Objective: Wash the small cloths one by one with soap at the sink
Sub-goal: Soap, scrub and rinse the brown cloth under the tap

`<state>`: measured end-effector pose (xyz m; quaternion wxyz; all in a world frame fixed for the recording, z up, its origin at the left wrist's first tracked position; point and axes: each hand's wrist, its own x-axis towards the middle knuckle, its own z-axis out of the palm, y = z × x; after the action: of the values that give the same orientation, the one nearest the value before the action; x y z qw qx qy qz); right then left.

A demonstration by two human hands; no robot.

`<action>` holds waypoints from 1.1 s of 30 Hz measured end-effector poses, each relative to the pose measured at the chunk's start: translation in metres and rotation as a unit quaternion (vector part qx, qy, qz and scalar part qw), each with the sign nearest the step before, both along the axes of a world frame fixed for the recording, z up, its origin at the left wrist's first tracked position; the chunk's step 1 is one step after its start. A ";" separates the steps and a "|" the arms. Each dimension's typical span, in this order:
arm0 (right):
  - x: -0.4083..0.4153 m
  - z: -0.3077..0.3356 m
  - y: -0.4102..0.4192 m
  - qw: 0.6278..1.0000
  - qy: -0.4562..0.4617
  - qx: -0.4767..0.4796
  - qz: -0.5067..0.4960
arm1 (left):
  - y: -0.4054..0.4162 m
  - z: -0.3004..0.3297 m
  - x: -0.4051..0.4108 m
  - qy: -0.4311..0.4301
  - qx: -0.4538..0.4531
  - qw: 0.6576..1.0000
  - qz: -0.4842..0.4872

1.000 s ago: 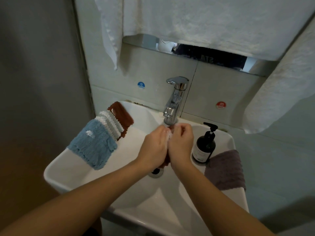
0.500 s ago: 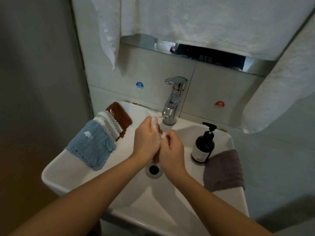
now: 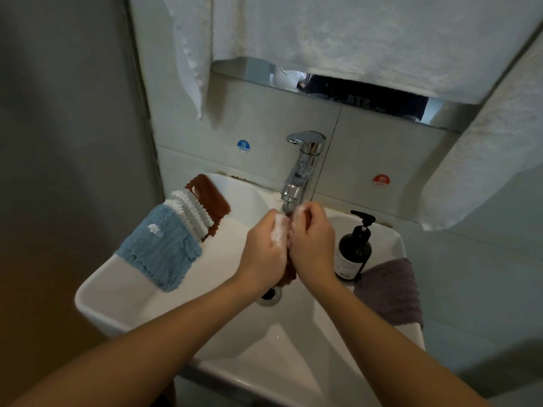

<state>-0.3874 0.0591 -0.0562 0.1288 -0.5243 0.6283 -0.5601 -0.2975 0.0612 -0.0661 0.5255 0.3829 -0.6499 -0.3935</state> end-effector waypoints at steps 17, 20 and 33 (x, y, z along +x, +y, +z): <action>-0.005 -0.016 0.013 0.972 -0.028 0.165 0.164 | -0.038 -0.001 0.040 -0.049 0.185 0.979 -0.076; -0.007 -0.019 0.010 0.972 -0.067 0.150 0.167 | -0.048 -0.009 0.046 -0.121 0.146 0.977 -0.095; -0.038 -0.039 -0.005 0.970 0.177 0.166 0.006 | -0.061 -0.021 0.060 -0.181 0.225 0.947 -0.140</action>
<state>-0.4257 0.0544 -0.0955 0.1041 -0.5901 0.7223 -0.3452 -0.2371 0.0002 -0.0869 0.2387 0.4616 -0.6755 -0.5231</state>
